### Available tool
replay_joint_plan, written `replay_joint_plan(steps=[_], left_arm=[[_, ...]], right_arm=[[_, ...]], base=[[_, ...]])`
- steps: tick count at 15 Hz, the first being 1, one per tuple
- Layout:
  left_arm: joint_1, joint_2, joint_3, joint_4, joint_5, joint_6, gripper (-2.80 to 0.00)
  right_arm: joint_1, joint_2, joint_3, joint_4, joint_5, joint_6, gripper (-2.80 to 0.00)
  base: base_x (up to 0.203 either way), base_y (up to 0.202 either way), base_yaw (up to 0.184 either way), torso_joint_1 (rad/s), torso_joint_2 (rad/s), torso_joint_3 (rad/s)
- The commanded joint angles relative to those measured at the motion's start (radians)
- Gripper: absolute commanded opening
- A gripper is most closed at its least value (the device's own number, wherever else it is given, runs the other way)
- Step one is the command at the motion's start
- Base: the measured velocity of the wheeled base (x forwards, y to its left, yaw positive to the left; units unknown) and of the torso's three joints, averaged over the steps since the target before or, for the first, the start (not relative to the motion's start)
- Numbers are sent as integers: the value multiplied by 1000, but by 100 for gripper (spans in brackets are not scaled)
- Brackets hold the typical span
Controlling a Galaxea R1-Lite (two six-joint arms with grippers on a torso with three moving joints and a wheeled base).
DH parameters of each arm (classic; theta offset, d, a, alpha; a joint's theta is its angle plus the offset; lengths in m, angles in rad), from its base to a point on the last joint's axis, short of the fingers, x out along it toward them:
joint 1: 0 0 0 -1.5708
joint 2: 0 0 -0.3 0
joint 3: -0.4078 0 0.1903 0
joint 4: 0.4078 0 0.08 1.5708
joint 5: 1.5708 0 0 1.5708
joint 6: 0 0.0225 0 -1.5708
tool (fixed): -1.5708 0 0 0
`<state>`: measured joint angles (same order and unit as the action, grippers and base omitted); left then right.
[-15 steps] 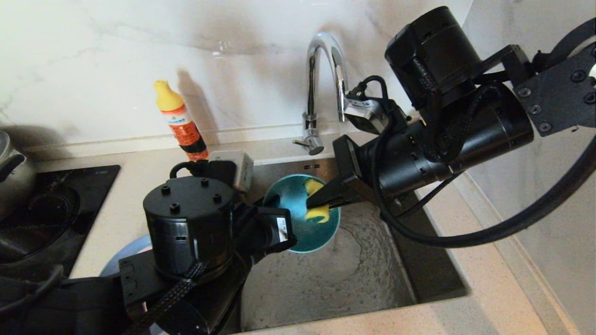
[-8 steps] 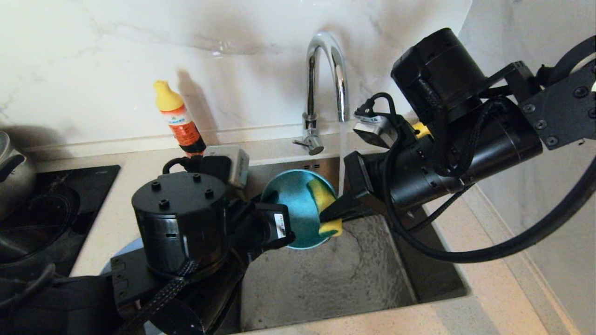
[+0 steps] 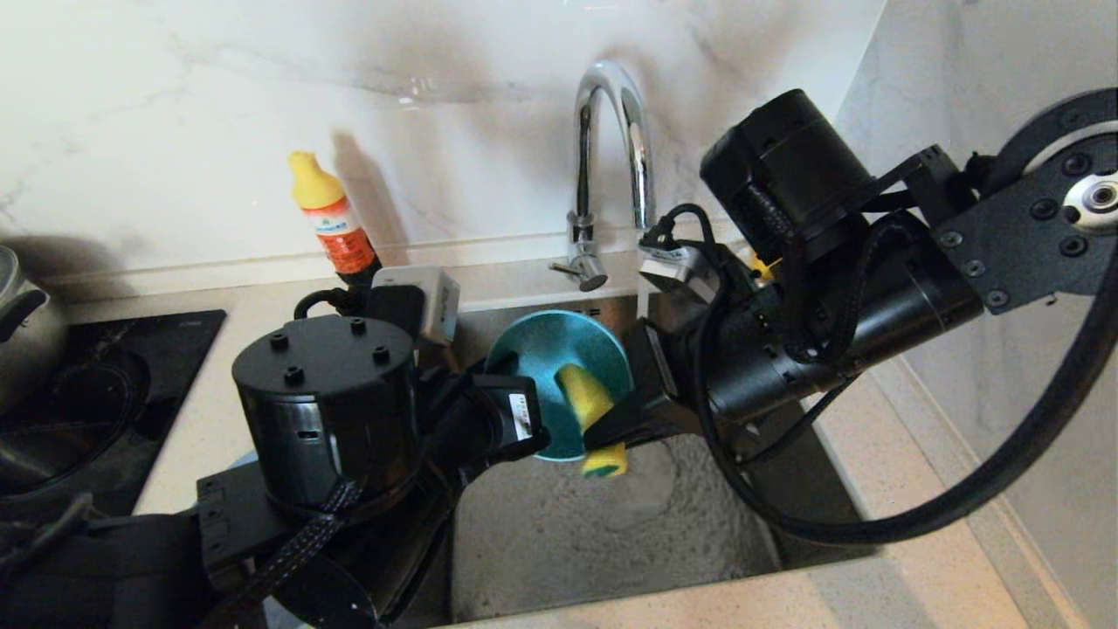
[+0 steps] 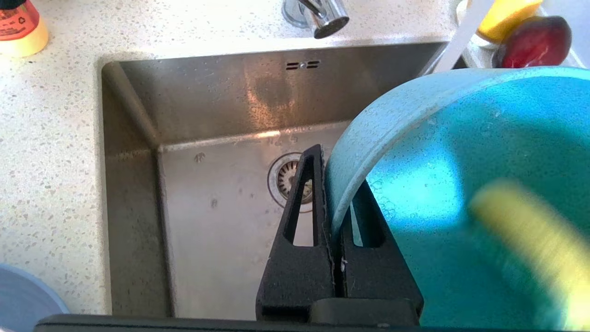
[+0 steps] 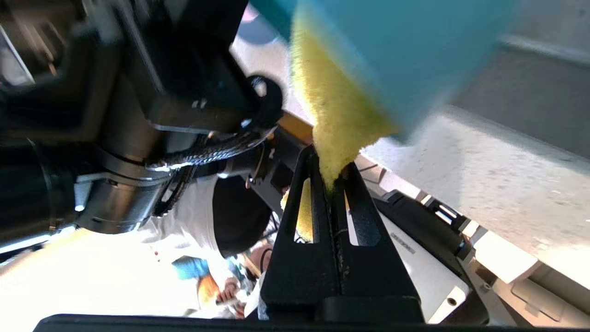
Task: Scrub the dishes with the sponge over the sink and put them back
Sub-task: Wipe the bowl
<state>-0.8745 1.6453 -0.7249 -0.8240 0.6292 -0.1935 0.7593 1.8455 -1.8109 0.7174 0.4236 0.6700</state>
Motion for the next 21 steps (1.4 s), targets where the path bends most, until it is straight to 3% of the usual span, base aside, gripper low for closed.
replay_joint_plan(steps=[1, 7, 16, 21], left_arm=[[0, 5, -5, -4, 3, 0, -280], [2, -2, -2, -4, 3, 2, -280], [2, -2, 9, -6, 4, -1, -280], [2, -13, 13, -4, 4, 5, -280]], right_arm=[[25, 25, -15, -4, 3, 4, -280], [31, 24, -39, -24, 4, 6, -280], [-34, -31, -45, -30, 1, 5, -280], [-32, -15, -118, -54, 3, 2, -280]], base=[[0, 0, 0, 0, 0, 0], [0, 0, 0, 0, 0, 0], [0, 0, 0, 0, 0, 0], [0, 0, 0, 0, 0, 0]])
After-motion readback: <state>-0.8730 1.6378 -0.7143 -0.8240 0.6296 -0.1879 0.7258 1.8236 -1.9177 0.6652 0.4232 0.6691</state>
